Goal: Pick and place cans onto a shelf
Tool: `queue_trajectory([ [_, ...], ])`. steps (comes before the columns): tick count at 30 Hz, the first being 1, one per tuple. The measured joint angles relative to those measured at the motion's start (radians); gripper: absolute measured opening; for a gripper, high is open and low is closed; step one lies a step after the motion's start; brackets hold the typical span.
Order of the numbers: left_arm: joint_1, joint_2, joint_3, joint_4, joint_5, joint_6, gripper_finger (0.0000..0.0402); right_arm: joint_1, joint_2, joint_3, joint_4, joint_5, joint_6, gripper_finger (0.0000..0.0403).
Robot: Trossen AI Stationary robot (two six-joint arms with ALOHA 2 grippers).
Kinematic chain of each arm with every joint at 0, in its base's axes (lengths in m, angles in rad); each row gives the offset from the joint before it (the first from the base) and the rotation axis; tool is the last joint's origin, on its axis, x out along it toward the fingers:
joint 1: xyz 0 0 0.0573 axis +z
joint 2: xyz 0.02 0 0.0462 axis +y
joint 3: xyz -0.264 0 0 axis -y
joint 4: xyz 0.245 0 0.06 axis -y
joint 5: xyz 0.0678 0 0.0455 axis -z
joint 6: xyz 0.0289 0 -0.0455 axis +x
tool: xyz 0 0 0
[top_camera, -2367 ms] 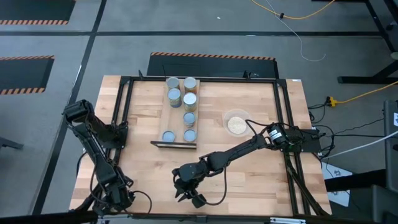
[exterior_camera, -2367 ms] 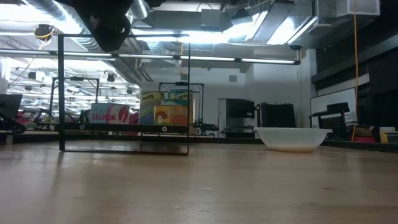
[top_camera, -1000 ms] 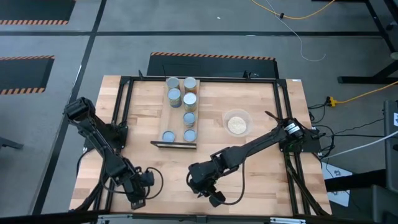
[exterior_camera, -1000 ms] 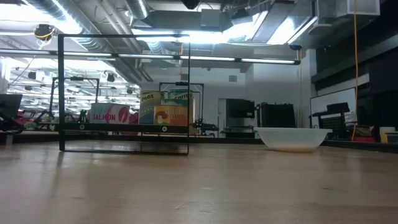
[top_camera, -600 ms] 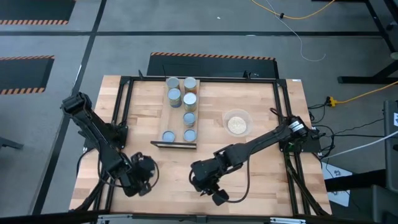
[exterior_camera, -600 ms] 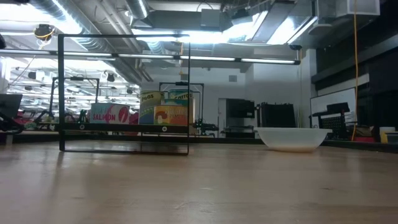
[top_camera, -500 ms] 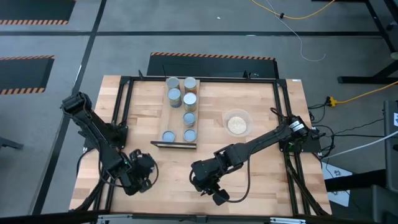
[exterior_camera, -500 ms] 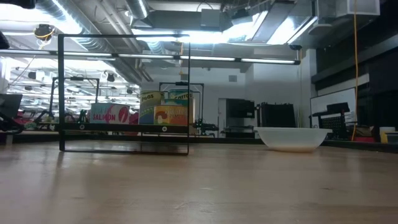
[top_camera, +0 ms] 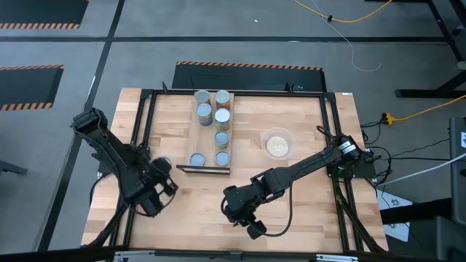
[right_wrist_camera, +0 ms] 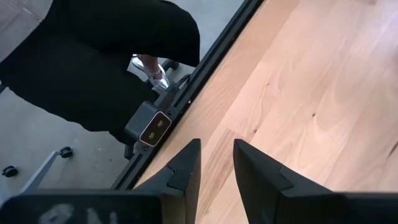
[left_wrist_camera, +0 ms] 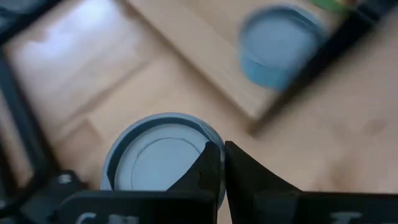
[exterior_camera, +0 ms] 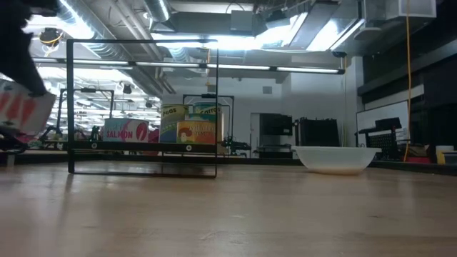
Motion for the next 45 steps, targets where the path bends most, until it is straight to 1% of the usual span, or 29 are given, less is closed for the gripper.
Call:
queue_trajectory([
  [5, 0.056, 0.000, 0.000, -0.126, -0.008, -0.094, 0.0005, 0.000, 0.000, 0.000, 0.013, 0.000, 0.000, 0.0099],
  [8, 0.096, 0.000, 0.000, -0.178, -0.007, -0.115, 0.0005, 0.000, 0.000, 0.000, 0.013, -0.001, 0.000, 0.0099],
  [15, 0.188, 0.000, 0.001, -0.262, -0.006, -0.116, 0.0007, 0.000, 0.000, 0.000, 0.014, -0.002, 0.000, 0.0099],
  [18, 0.231, -0.004, 0.001, -0.258, -0.021, -0.074, 0.0007, 0.000, 0.000, 0.000, 0.014, -0.002, 0.000, 0.0099],
  [21, 0.250, -0.010, 0.002, -0.257, -0.015, -0.034, 0.0007, 0.000, 0.000, 0.000, 0.014, -0.002, 0.000, 0.0099],
  [26, 0.235, -0.010, 0.002, -0.219, 0.008, 0.055, 0.0004, 0.000, 0.000, 0.000, 0.014, -0.002, 0.000, 0.0099],
  [30, 0.202, -0.010, 0.002, -0.210, 0.083, 0.117, 0.0004, 0.000, 0.000, 0.000, 0.013, -0.002, 0.000, 0.0099],
  [33, 0.168, -0.024, 0.002, -0.210, 0.141, 0.123, 0.0003, 0.000, 0.001, 0.000, 0.013, -0.003, 0.000, 0.0099],
  [38, 0.108, -0.077, 0.008, -0.162, 0.192, 0.115, 0.0003, 0.000, 0.001, 0.000, 0.014, -0.003, 0.001, 0.0099],
  [41, 0.081, -0.108, 0.044, -0.147, 0.215, 0.114, 0.0003, 0.000, 0.002, 0.000, 0.014, -0.003, 0.004, 0.0099],
  [45, 0.053, -0.138, 0.132, -0.167, 0.204, 0.121, 0.0003, 0.000, 0.002, 0.000, 0.014, -0.003, 0.005, 0.0099],
])
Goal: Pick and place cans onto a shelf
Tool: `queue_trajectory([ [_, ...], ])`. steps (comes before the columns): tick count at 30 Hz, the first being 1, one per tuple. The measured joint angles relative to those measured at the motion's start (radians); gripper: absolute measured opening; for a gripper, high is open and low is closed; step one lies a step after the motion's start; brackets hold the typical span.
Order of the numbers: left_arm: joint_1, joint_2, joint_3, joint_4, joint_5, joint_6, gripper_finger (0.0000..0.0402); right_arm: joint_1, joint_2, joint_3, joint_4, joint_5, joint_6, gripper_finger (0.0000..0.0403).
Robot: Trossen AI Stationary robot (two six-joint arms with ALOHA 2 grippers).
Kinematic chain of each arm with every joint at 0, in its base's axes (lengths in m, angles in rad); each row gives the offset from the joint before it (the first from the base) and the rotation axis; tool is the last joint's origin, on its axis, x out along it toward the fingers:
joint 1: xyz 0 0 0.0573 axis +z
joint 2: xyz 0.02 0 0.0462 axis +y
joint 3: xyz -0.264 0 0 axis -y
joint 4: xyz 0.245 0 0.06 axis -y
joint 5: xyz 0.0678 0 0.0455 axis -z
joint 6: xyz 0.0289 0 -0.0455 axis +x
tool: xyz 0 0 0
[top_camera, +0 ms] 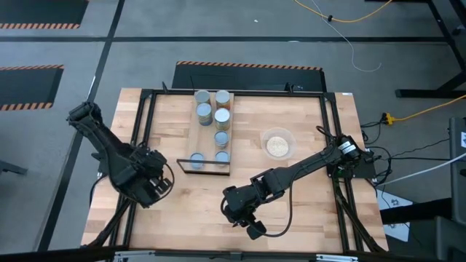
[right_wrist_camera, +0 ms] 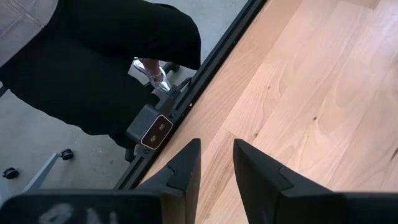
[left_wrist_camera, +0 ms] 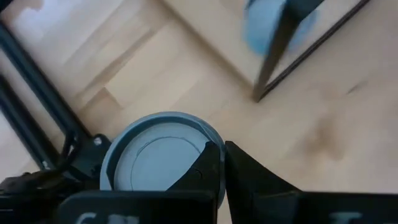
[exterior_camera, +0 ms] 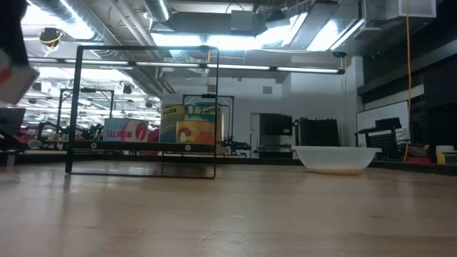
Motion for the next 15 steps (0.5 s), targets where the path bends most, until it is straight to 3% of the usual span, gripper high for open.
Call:
queue_trajectory([
  [5, -0.007, -0.010, 0.118, -0.089, -0.074, 0.001, 0.0002, 0.000, 0.000, 0.000, 0.000, 0.000, 0.000, 0.0099],
  [15, 0.083, -0.017, 0.177, -0.092, -0.450, 0.041, 0.0002, 0.000, 0.000, 0.000, 0.002, 0.000, 0.000, 0.0099],
])
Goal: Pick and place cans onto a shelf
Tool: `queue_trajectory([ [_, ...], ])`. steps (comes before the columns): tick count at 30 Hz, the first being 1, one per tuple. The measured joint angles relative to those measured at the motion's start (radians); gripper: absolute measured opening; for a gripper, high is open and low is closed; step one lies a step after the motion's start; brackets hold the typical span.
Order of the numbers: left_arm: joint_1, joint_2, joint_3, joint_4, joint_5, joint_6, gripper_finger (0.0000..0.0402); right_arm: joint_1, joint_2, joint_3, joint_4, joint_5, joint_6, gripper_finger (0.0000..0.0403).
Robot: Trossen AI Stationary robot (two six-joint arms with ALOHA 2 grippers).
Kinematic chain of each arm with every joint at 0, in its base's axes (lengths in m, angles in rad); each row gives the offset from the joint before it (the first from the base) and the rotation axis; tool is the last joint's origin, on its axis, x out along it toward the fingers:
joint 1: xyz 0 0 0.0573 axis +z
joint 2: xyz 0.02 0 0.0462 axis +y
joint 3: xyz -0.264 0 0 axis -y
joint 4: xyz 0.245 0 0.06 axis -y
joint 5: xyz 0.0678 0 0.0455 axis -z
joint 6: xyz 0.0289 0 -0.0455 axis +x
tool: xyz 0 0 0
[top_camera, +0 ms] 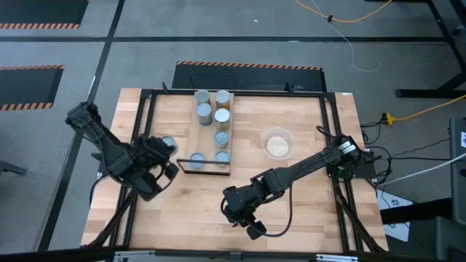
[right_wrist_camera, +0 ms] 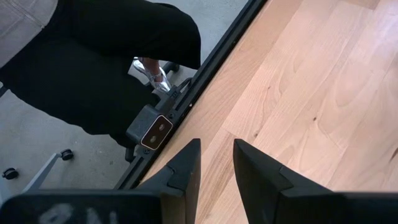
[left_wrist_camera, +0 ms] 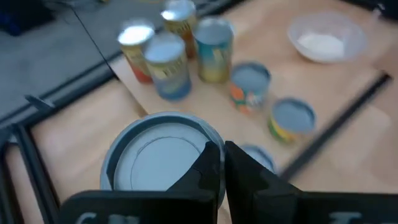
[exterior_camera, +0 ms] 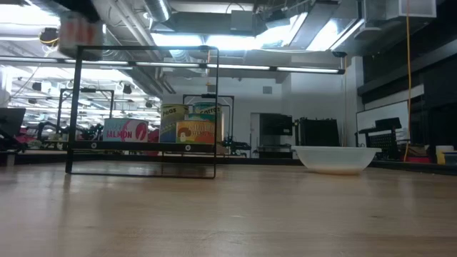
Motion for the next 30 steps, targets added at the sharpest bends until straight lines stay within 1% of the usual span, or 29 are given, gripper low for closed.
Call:
queue_trajectory([
  [5, 0.117, 0.011, 0.000, 0.018, -0.066, 0.014, 0.0002, 0.000, 0.000, 0.000, 0.000, 0.000, 0.000, 0.0099],
  [8, 0.187, 0.018, 0.000, 0.039, -0.074, 0.015, 0.0002, 0.000, 0.000, 0.000, -0.009, 0.003, 0.004, 0.0099],
  [11, 0.247, 0.018, -0.015, 0.096, -0.078, 0.044, 0.0002, 0.000, -0.010, 0.000, -0.054, 0.042, 0.004, 0.0099],
  [17, 0.362, 0.019, -0.096, 0.337, -0.074, 0.232, 0.0003, 0.000, -0.091, 0.000, -0.141, 0.153, -0.003, 0.0099],
  [20, 0.412, 0.019, -0.146, 0.499, -0.076, 0.332, 0.0003, 0.000, -0.127, 0.000, -0.165, 0.196, -0.028, 0.0099],
  [24, 0.472, 0.019, -0.206, 0.695, -0.071, 0.455, 0.0003, -0.006, -0.164, 0.000, -0.166, 0.239, -0.073, 0.0099],
  [30, 0.536, 0.019, -0.323, 0.962, -0.014, 0.575, 0.0003, -0.032, -0.174, 0.000, -0.161, 0.266, -0.110, 0.0099],
])
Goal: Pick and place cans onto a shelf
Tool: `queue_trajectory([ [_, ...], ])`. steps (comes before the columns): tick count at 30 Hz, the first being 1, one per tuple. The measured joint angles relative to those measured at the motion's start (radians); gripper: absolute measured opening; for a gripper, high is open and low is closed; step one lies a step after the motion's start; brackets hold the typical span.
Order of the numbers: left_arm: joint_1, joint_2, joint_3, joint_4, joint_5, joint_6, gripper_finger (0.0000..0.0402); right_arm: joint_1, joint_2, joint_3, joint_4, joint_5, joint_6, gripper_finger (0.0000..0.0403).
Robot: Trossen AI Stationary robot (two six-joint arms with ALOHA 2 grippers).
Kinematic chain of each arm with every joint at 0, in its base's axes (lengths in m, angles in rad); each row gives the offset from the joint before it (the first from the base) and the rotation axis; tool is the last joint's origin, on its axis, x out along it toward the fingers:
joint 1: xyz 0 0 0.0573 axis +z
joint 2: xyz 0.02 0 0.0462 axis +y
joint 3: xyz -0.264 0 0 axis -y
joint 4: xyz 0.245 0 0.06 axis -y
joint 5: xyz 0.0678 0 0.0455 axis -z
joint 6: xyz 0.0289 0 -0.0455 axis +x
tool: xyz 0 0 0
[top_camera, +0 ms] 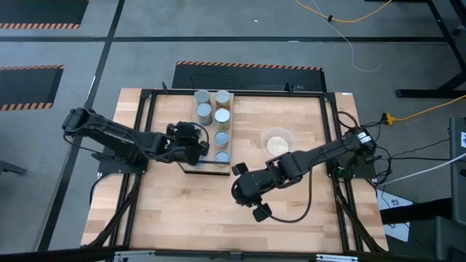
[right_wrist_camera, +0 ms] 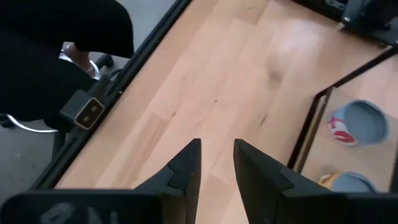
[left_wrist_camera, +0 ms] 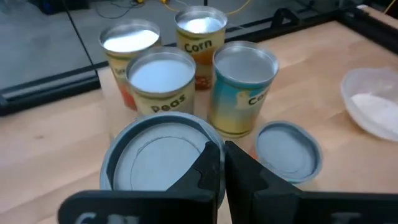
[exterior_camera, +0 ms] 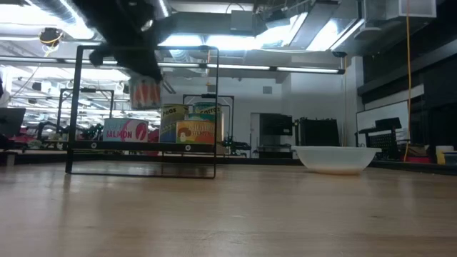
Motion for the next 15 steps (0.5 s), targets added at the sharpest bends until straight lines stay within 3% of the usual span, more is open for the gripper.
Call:
queue_trajectory([
  [7, 0.036, 0.000, -0.128, 0.189, 0.030, 0.014, 0.0004, -0.028, 0.003, 0.000, 0.000, -0.002, 0.001, 0.0099],
  [15, 0.038, 0.000, -0.207, 0.289, 0.055, 0.013, 0.0004, -0.029, 0.003, 0.000, 0.017, -0.003, 0.001, 0.0099],
])
